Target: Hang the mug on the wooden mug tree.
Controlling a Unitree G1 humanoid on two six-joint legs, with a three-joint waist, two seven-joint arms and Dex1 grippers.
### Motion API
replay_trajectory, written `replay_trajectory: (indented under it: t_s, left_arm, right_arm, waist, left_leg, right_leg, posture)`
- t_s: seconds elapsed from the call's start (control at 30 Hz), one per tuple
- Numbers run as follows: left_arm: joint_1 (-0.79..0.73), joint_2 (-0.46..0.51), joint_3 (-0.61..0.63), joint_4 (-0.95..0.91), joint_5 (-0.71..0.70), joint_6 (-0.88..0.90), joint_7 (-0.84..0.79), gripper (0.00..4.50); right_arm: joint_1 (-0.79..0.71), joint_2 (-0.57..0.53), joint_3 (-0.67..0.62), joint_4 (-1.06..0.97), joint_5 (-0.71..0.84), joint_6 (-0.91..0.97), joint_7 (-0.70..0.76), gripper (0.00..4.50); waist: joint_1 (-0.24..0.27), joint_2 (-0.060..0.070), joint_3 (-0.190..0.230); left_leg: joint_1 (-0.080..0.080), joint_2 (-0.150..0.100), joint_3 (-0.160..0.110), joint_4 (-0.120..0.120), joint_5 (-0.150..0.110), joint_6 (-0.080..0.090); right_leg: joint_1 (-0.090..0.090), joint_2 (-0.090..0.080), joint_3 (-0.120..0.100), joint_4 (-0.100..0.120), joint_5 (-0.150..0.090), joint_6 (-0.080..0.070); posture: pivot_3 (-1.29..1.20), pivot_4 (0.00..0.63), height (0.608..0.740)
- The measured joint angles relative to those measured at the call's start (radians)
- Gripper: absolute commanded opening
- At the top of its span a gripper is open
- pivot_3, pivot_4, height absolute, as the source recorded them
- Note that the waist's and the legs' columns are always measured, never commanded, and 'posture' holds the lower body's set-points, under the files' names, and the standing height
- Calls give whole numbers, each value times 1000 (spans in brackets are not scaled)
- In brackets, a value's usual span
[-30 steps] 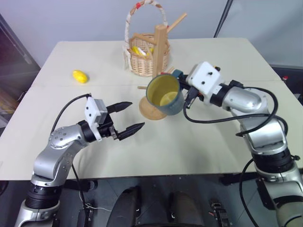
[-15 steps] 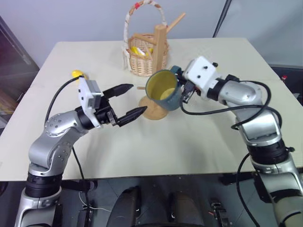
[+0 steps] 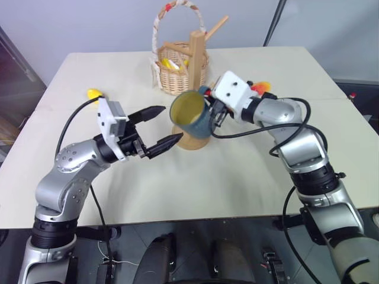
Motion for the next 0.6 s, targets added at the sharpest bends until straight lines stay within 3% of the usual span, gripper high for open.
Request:
replay_trajectory:
  t_s: [0.1,0.27,0.37,0.47,0.6]
  left_arm:
    - [8,0,0,0,0,0,3,4500]
    - [8,0,2,0,0,0,12,4500]
    - [9,0,20,8,0,10,35,4500]
    - [23,1,54,46,15,10,66,4500]
    - [79,-17,102,135,77,-30,128,4500]
  right_arm:
    - [-5,2,-1,1,-6,-5,-3,3402]
    - [-7,-21,-18,-29,-7,-14,2,3402]
    - [18,-71,-118,-118,41,7,23,3402]
    - [115,-110,-252,-190,106,21,39,3402]
    - [377,-75,-441,-232,235,37,45,3402]
  waist:
    - [0,0,0]
    - [0,0,0]
    - [7,0,0]
    - [10,-1,0]
    - [17,-1,0]
  left_leg:
    - [0,0,0,0,0,0]
    - [0,0,0,0,0,0]
    - [0,0,0,0,0,0]
    - [0,0,0,0,0,0]
    - [1,0,0,-1,0,0]
  right_leg:
    - [0,0,0,0,0,0]
    - [0,0,0,0,0,0]
    - [0,0,0,-1,0,0]
    - [1,-1,0,-1,0,0]
    - [1,-3,0,-1,0,0]
  posture:
    - [0,150,740]
    - [0,150,740]
    - [0,150,740]
    - [0,150,740]
    - [0,150,740]
